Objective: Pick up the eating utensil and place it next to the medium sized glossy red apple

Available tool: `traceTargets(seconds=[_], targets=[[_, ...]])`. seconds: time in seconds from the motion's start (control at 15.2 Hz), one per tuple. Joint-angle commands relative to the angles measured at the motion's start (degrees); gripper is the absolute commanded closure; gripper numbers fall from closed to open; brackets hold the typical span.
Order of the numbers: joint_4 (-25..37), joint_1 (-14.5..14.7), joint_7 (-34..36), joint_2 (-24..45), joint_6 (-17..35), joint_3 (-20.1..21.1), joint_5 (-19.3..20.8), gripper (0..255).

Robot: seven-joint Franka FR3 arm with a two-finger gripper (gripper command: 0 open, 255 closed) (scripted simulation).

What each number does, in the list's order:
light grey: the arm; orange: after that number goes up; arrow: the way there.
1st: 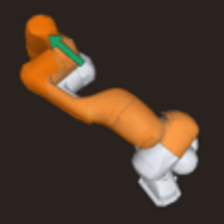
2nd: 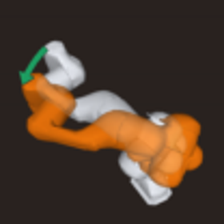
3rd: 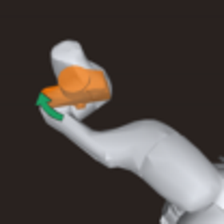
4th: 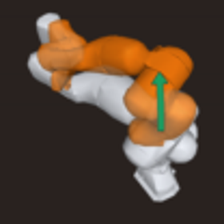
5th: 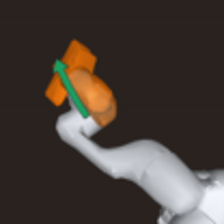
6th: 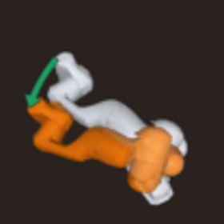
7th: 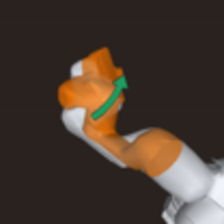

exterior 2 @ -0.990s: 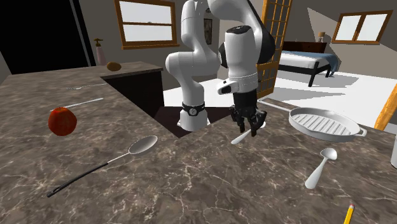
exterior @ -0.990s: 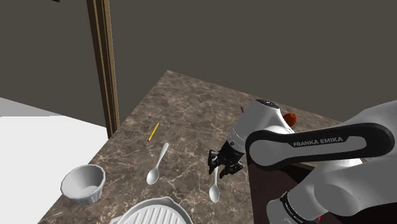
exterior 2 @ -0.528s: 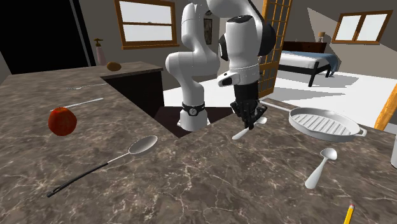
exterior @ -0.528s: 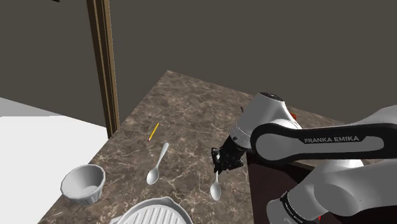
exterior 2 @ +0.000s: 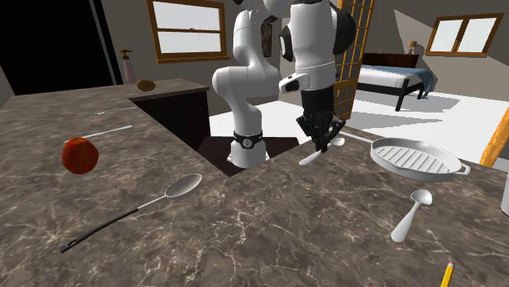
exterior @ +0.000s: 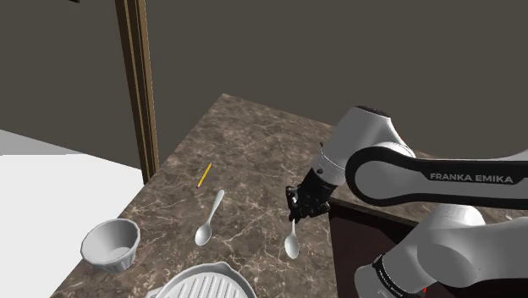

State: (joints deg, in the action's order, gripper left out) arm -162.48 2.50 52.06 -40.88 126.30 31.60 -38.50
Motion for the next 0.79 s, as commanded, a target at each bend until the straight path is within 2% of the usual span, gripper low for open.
traceTargets(seconds=[0.0,0.73], targets=[[0.8,-0.1,0.5,-1.2,-2.0,-0.6,0.8,255],[6.6,-1.1,2.9,-5.8,-12.1,-4.2,4.9,255]])
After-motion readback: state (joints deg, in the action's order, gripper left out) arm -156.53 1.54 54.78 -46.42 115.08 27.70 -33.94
